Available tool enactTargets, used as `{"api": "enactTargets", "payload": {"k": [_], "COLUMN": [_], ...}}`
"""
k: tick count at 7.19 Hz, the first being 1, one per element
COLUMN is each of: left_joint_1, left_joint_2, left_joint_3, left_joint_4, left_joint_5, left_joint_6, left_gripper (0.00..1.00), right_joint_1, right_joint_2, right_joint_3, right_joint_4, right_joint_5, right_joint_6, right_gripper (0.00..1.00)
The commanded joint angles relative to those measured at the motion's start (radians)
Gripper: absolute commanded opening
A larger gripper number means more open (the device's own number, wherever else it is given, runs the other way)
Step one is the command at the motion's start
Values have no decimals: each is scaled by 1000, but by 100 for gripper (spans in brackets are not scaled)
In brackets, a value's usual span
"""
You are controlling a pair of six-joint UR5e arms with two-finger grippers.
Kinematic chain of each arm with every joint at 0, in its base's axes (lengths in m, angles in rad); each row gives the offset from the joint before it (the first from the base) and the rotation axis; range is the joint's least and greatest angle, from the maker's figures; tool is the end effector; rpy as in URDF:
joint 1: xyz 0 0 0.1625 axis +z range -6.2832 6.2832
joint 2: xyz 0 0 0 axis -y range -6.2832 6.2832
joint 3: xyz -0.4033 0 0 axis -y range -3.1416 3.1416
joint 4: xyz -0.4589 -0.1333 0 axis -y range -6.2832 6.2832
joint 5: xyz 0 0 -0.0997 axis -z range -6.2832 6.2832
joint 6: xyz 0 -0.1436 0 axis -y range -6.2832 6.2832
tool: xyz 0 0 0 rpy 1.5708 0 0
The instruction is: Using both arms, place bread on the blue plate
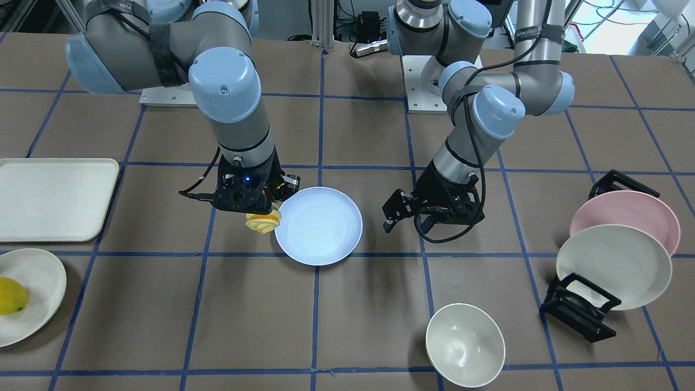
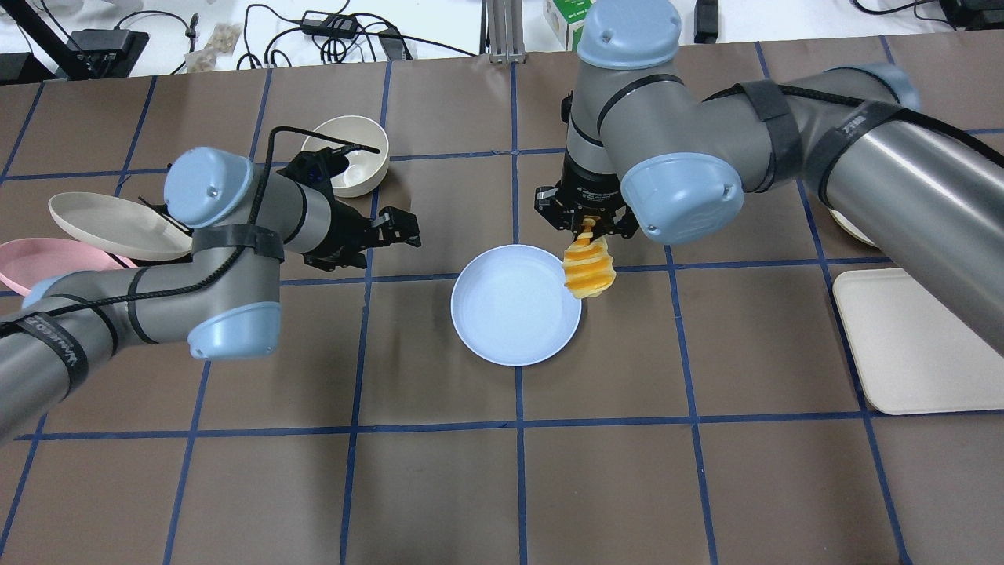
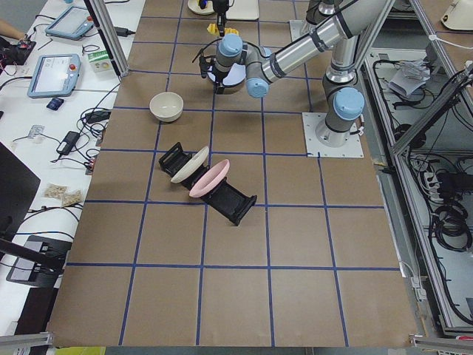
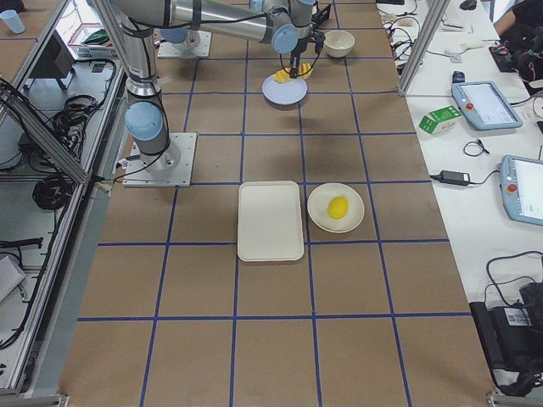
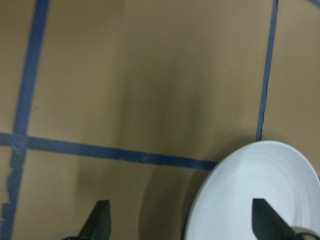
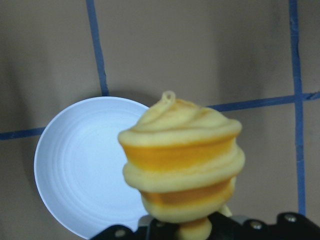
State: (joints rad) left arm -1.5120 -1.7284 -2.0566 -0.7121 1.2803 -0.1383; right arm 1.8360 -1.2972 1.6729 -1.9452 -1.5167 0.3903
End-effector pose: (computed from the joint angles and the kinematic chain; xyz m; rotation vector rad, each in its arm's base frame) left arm -0.1414 -0.5665 0.1724 0.2339 -2.8201 0.2891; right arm 0.3027 -0.5762 0.2389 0.1932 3.0846 0.0288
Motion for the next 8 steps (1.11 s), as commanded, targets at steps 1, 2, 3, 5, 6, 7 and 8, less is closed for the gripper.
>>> {"api": "enactTargets", "payload": {"k": [1, 2, 3, 5, 6, 7, 8], "left_joint_1": [13, 3, 1, 1, 1, 4, 4], "left_joint_2": [122, 179, 217, 239, 225, 199, 176], "left_joint_3": [184, 278, 352, 420, 426, 455, 517], "left_joint_4": [-450, -630, -755, -771, -771, -758, -782], "left_joint_5": [254, 330, 339, 344, 329, 326, 329], "left_joint_6": [176, 177, 171, 167, 169, 167, 167], "left_gripper": [100, 100, 100, 100, 100, 100, 100], "right_joint_1": [95, 118, 121, 144, 158, 158, 158], "right_joint_2": [115, 134, 134, 163, 170, 177, 203], "right_joint_3": [-5, -4, -2, 2, 2, 2, 4], "right_joint_4": [-137, -144, -140, -136, -136, -135, -138], "right_joint_5": [-10, 1, 4, 4, 6, 6, 4], "right_joint_6": [86, 90, 97, 108, 107, 107, 99], "right_gripper": [0, 0, 0, 4, 3, 4, 12]}}
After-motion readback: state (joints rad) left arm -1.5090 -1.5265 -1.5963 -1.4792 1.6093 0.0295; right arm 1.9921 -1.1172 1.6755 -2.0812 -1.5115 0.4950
